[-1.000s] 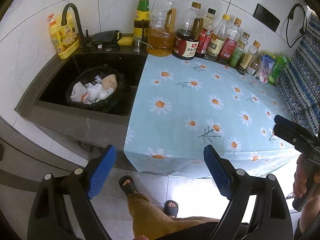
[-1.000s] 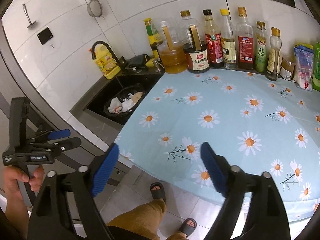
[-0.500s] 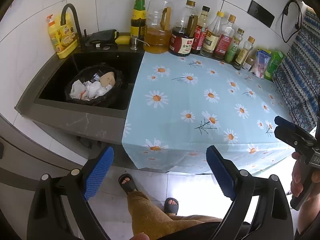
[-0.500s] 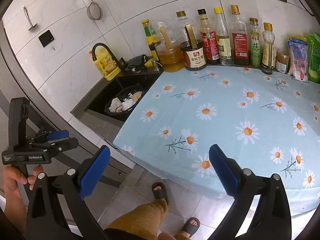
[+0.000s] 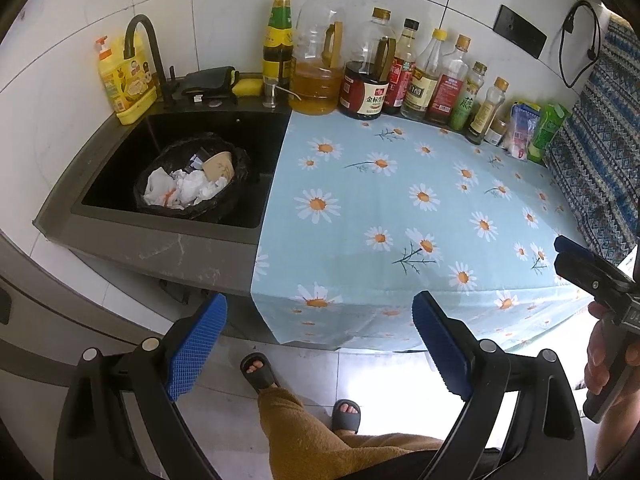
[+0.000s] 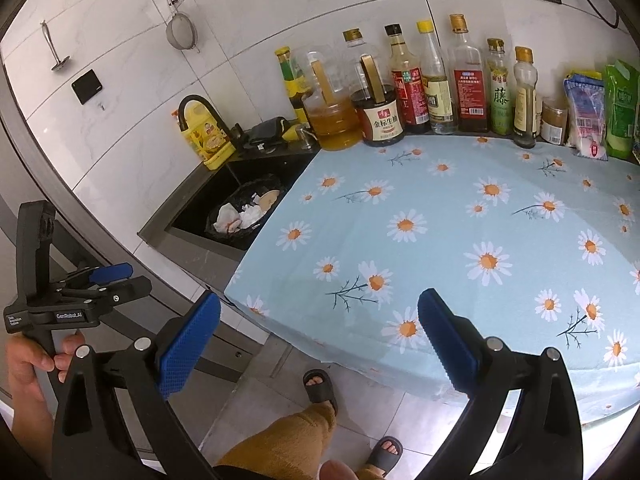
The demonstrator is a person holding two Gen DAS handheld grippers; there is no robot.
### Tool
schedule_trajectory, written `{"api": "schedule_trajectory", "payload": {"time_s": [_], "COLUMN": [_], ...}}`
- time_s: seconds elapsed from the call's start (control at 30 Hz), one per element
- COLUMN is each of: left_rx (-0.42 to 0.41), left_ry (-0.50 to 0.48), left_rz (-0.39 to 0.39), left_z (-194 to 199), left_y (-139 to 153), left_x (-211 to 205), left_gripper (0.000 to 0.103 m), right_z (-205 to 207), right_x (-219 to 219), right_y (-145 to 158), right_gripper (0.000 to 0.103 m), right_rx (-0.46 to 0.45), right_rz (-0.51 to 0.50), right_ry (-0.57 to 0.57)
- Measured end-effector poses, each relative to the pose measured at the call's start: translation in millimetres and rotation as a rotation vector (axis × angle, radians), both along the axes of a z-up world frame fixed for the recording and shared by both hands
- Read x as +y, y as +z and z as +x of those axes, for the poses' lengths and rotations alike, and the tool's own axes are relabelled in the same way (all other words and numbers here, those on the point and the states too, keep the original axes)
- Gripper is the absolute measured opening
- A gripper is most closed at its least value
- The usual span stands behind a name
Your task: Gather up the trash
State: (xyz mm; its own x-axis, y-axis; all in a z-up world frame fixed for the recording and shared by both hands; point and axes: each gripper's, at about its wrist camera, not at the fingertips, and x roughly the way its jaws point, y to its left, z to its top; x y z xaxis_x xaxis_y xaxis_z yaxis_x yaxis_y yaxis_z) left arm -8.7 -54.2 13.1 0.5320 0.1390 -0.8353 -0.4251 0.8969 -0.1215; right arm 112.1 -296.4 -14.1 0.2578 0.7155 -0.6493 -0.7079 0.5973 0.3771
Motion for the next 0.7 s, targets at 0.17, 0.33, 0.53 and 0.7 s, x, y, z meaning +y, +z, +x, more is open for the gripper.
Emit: {"api": "schedule_trajectory", "payload": {"time_s": [0.17, 0.33, 0.53, 0.7], "left_rx": [0.002, -0.005, -0.008, -0.013], "left_ry": [-0.007, 0.001, 0.010, 0.007], "left_rz": [0.005, 0.004, 0.008, 0.011], "left_z": [4, 7, 11, 15], "left_y": [4, 5, 6, 8], "left_x": [0, 2, 3, 2], "left_gripper": [0.091, 0.091, 0.091, 0.091], "right_z": [4, 9, 14, 16], "right_x": [2, 4, 6, 7], "right_y": [8, 11, 10, 10], "right_gripper": [0.098, 0.098, 0.098, 0.098], "right_rx": [-0.008, -0.008, -0.008, -0.008], "right_rz": [-0.002, 0.005, 0.000, -0.002], "right_ry": [0.008, 0.017, 0.025, 0.026]}}
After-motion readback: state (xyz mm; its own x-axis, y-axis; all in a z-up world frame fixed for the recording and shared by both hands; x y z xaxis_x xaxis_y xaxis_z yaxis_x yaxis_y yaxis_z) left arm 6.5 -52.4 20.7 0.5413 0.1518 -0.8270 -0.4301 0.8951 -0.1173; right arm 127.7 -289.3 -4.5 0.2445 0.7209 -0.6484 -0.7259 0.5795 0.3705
